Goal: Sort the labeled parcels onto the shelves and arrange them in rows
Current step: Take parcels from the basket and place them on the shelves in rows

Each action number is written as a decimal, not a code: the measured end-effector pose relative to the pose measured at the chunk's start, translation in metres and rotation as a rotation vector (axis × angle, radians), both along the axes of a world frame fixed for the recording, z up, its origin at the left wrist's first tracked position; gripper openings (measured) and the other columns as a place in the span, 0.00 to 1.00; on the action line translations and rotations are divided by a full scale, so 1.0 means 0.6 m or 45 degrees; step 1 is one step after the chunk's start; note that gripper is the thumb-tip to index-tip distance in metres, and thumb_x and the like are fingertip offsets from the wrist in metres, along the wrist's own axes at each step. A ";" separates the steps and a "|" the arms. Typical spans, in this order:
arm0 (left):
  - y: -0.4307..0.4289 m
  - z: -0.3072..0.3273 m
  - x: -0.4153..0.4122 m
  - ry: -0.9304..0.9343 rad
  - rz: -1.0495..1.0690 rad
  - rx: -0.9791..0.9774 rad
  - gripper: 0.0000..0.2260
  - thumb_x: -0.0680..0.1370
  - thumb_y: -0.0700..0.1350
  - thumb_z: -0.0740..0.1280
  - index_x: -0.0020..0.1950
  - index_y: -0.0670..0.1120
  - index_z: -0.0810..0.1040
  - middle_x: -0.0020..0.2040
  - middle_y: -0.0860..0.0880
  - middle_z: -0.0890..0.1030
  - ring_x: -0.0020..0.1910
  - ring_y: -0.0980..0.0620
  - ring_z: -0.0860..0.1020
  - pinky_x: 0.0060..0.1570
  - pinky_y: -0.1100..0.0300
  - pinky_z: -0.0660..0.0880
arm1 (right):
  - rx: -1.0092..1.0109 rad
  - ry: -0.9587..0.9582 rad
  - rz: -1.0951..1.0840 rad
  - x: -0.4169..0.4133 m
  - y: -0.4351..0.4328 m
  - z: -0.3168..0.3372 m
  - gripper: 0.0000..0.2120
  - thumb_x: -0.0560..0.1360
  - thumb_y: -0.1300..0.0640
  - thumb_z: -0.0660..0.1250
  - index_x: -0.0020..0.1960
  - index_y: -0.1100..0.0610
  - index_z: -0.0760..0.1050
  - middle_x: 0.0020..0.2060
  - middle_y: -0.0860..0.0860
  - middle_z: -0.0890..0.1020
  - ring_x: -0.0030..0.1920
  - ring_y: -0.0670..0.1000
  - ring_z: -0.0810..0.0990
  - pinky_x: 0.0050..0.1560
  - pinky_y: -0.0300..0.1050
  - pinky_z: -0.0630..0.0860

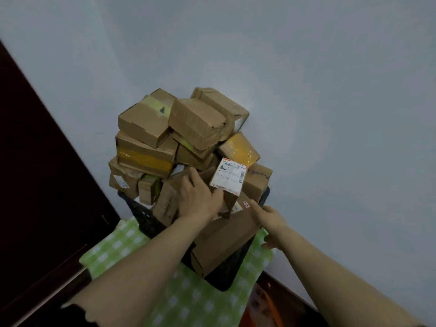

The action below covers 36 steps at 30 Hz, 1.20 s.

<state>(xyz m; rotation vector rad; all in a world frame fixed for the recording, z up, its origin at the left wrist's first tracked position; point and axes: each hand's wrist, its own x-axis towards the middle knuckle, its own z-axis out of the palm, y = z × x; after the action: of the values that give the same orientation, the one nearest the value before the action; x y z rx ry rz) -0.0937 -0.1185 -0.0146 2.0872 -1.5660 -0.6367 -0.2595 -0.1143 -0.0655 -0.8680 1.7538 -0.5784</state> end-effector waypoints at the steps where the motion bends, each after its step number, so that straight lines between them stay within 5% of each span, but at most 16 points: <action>1: 0.012 0.000 0.004 0.081 0.151 0.031 0.36 0.78 0.52 0.61 0.78 0.45 0.42 0.78 0.42 0.47 0.76 0.40 0.51 0.71 0.46 0.57 | 0.019 0.042 0.040 -0.002 -0.006 -0.001 0.37 0.72 0.32 0.61 0.72 0.56 0.64 0.69 0.56 0.69 0.62 0.63 0.73 0.54 0.59 0.78; 3: 0.028 -0.035 0.025 0.332 0.474 0.216 0.34 0.79 0.53 0.61 0.78 0.45 0.47 0.78 0.43 0.48 0.75 0.41 0.53 0.70 0.48 0.58 | 0.063 0.093 0.071 -0.006 -0.015 -0.003 0.38 0.71 0.32 0.63 0.68 0.61 0.67 0.65 0.58 0.72 0.53 0.62 0.77 0.48 0.58 0.81; 5: 0.046 -0.061 0.037 0.644 0.673 0.444 0.36 0.74 0.58 0.64 0.77 0.44 0.57 0.75 0.42 0.59 0.68 0.40 0.65 0.69 0.52 0.64 | 0.080 0.015 0.038 -0.006 -0.019 -0.004 0.37 0.70 0.35 0.68 0.66 0.63 0.68 0.63 0.60 0.72 0.49 0.62 0.78 0.41 0.56 0.82; 6: 0.055 -0.071 0.040 0.789 0.694 0.509 0.31 0.73 0.57 0.66 0.72 0.44 0.67 0.71 0.41 0.67 0.57 0.42 0.74 0.66 0.53 0.69 | 0.072 -0.047 0.005 -0.006 -0.020 -0.004 0.36 0.70 0.38 0.70 0.65 0.63 0.67 0.62 0.60 0.72 0.49 0.63 0.79 0.38 0.56 0.82; 8: 0.084 -0.077 0.038 1.028 0.678 0.665 0.05 0.80 0.47 0.62 0.53 0.48 0.74 0.50 0.43 0.76 0.37 0.46 0.72 0.48 0.51 0.76 | 0.053 -0.107 -0.024 -0.007 -0.017 -0.001 0.34 0.69 0.41 0.72 0.63 0.64 0.67 0.59 0.62 0.75 0.48 0.64 0.80 0.32 0.54 0.81; 12: 0.131 -0.114 0.036 1.210 0.631 0.906 0.04 0.79 0.39 0.62 0.52 0.41 0.74 0.46 0.42 0.77 0.44 0.43 0.78 0.38 0.50 0.76 | 0.024 -0.104 0.008 -0.023 0.005 0.005 0.24 0.70 0.45 0.72 0.52 0.64 0.70 0.43 0.61 0.78 0.38 0.62 0.82 0.30 0.51 0.81; 15: 0.152 -0.113 0.039 1.365 0.620 0.916 0.03 0.77 0.37 0.65 0.48 0.42 0.71 0.49 0.42 0.73 0.51 0.41 0.78 0.38 0.51 0.75 | 0.048 -0.111 -0.008 -0.037 0.030 0.004 0.16 0.73 0.49 0.68 0.45 0.62 0.70 0.42 0.60 0.77 0.39 0.61 0.81 0.28 0.49 0.80; 18: 0.188 -0.088 0.051 1.502 0.539 1.023 0.08 0.77 0.38 0.67 0.55 0.39 0.73 0.50 0.40 0.75 0.45 0.41 0.78 0.35 0.53 0.77 | 0.105 -0.088 0.022 -0.043 0.066 0.004 0.14 0.74 0.48 0.64 0.47 0.60 0.70 0.42 0.59 0.77 0.40 0.58 0.79 0.26 0.42 0.76; 22: 0.260 -0.081 0.111 1.507 0.558 1.005 0.25 0.75 0.31 0.66 0.69 0.37 0.60 0.50 0.35 0.76 0.44 0.37 0.79 0.42 0.44 0.79 | 0.185 0.010 0.221 -0.035 0.143 0.015 0.12 0.74 0.49 0.65 0.46 0.57 0.72 0.41 0.57 0.78 0.39 0.55 0.77 0.31 0.41 0.73; 24: 0.308 -0.070 0.148 1.401 0.504 0.957 0.19 0.75 0.29 0.65 0.64 0.36 0.67 0.45 0.37 0.78 0.44 0.39 0.79 0.49 0.43 0.76 | 0.218 -0.013 0.338 -0.014 0.186 0.023 0.11 0.74 0.50 0.67 0.48 0.58 0.74 0.40 0.57 0.78 0.38 0.54 0.77 0.30 0.40 0.74; 26: 0.356 -0.062 0.188 1.349 0.493 0.896 0.08 0.75 0.28 0.63 0.52 0.36 0.75 0.42 0.39 0.79 0.42 0.41 0.78 0.51 0.44 0.74 | 0.221 -0.094 0.414 0.020 0.224 0.030 0.09 0.75 0.52 0.67 0.48 0.58 0.74 0.37 0.56 0.77 0.35 0.52 0.77 0.31 0.41 0.74; 28: 0.401 -0.057 0.234 1.348 0.517 0.811 0.07 0.74 0.27 0.63 0.47 0.37 0.76 0.42 0.40 0.79 0.42 0.42 0.77 0.50 0.46 0.75 | 0.197 -0.179 0.460 0.065 0.254 0.034 0.07 0.76 0.53 0.66 0.49 0.57 0.74 0.39 0.55 0.79 0.38 0.53 0.78 0.37 0.44 0.74; 32: 0.494 -0.036 0.326 1.407 0.565 0.563 0.08 0.74 0.32 0.67 0.50 0.41 0.79 0.41 0.44 0.80 0.36 0.49 0.76 0.51 0.50 0.76 | 0.117 -0.396 0.550 0.166 0.292 0.047 0.08 0.75 0.56 0.69 0.52 0.57 0.75 0.45 0.54 0.81 0.44 0.53 0.79 0.43 0.47 0.75; 36: 0.593 0.008 0.409 1.342 0.697 0.211 0.08 0.75 0.33 0.68 0.53 0.41 0.79 0.39 0.46 0.85 0.43 0.50 0.81 0.39 0.55 0.79 | 0.120 -0.462 0.922 0.267 0.320 0.074 0.14 0.63 0.57 0.77 0.47 0.55 0.80 0.42 0.54 0.78 0.40 0.50 0.74 0.42 0.42 0.72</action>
<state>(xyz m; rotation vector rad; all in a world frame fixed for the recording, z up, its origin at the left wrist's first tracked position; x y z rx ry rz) 0.1517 0.2371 -0.0098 1.6534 -0.3531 -1.3539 -0.0995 0.0777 -0.0213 -1.1623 1.0283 -0.1506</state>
